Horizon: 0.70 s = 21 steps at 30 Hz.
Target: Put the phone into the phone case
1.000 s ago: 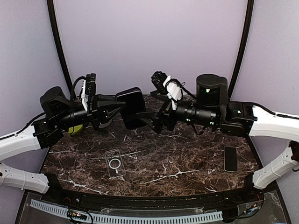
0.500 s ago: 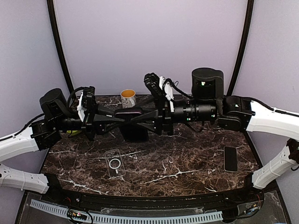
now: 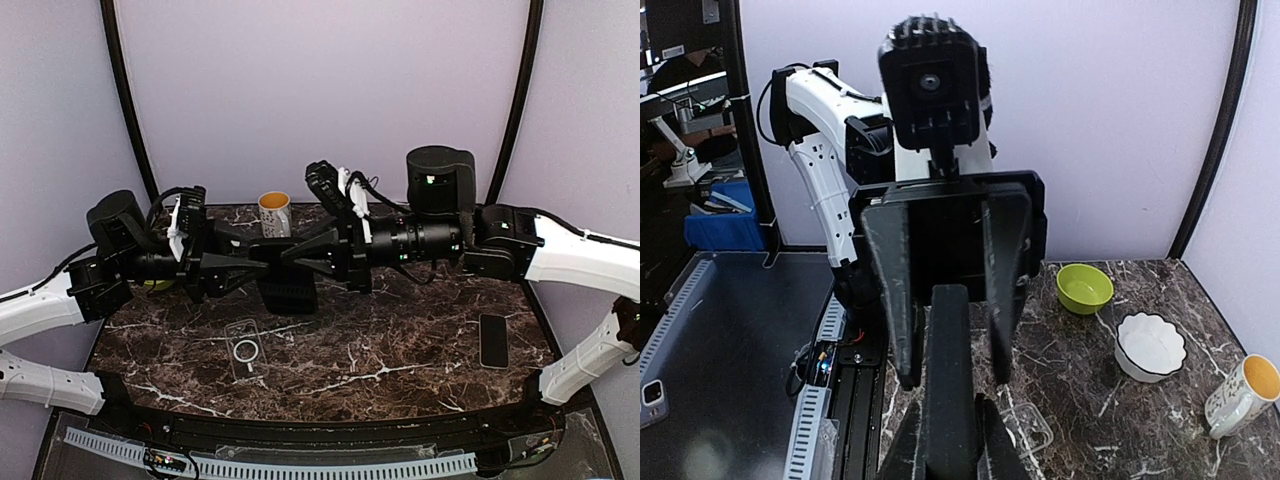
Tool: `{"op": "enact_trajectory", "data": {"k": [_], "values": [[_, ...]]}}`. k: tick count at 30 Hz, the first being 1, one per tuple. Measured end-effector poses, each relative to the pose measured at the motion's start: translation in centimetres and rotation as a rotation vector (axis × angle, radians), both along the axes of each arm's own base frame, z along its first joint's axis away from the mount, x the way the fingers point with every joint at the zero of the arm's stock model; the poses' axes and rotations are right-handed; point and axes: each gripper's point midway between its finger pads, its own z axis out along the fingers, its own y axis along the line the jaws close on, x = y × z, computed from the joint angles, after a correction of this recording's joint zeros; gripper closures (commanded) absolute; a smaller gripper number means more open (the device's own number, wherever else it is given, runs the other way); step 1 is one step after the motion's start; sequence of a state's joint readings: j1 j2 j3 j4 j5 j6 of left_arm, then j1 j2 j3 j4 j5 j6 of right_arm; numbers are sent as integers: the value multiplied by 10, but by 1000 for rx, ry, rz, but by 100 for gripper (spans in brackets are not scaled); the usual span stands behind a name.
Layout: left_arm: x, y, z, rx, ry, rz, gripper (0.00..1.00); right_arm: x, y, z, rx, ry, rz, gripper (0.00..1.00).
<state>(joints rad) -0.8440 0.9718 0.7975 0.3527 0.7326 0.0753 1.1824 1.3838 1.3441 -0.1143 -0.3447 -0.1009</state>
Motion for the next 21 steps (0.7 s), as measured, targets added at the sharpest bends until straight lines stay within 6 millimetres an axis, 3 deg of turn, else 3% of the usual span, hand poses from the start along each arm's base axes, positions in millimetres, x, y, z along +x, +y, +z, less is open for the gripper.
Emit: {"op": "enact_trajectory", "data": {"k": [4,8,9,11,13,15,18,21], "values": [[2,1,5,-27,-19,19,59,-2,-1,3,11,26,6,100],[6,1,-3,-16,-4,41,62,-7,-8,13,44,26,18,100],[6,1,-5,-17,-3,44,59,-7,-10,16,51,23,17,100],[6,1,-3,-24,-7,47,42,-8,-12,23,69,19,16,100],[6,1,0,-38,-14,47,34,-8,-13,26,80,19,16,100],[5,2,4,-51,-16,46,32,-8,-13,27,83,20,17,100],[6,2,10,-66,-12,49,41,-8,-13,26,82,21,18,100],[5,3,20,-84,-7,49,62,-8,-13,26,80,22,18,100]]}}
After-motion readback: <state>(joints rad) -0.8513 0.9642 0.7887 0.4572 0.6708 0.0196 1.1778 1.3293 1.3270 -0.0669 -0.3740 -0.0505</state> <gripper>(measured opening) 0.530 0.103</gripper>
